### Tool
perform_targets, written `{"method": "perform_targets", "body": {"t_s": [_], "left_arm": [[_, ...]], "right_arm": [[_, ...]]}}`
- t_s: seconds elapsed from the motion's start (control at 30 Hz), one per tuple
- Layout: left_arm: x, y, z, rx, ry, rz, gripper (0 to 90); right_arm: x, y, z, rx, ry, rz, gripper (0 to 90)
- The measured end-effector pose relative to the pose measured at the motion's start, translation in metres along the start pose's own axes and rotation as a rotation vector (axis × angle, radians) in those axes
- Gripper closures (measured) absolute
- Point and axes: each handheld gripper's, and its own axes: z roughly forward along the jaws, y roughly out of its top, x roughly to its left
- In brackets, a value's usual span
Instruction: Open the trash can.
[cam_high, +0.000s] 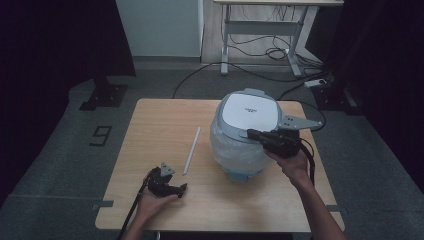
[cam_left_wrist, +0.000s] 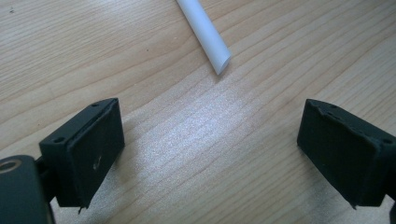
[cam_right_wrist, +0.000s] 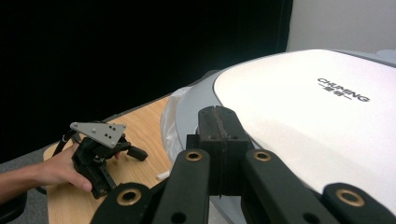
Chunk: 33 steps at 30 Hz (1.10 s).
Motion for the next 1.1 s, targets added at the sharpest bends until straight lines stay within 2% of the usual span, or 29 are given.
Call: {"method": "perform_targets", "body": {"t_s": [0.17,0.9,1.07,1.1], "left_arm": [[0.0,-0.0001,0.0001,-0.001,0.0,0.0,6.8],[-0.0003,0.0001,0.0,0.0,0.002,-0.002,6.8],[-0.0005,-0.0001,-0.0001,0.0,0.003,-0.003,7.0],[-0.0005,-0.0001,-0.0001,0.0,0.003,-0.003,7.0]], "right_arm": [[-0.0013,-0.0006,0.0043,0.01,0.005,0.008,89.9],[-0.0018,-0.0038,0.0038,0.008,0.027,0.038,90.0],[-0.0016,-0.0039,0.0007,0.003,0.005,0.04,89.9],[-0.0018,-0.0047,-0.0017,-0.011,0.006,0.044,89.9]]}}
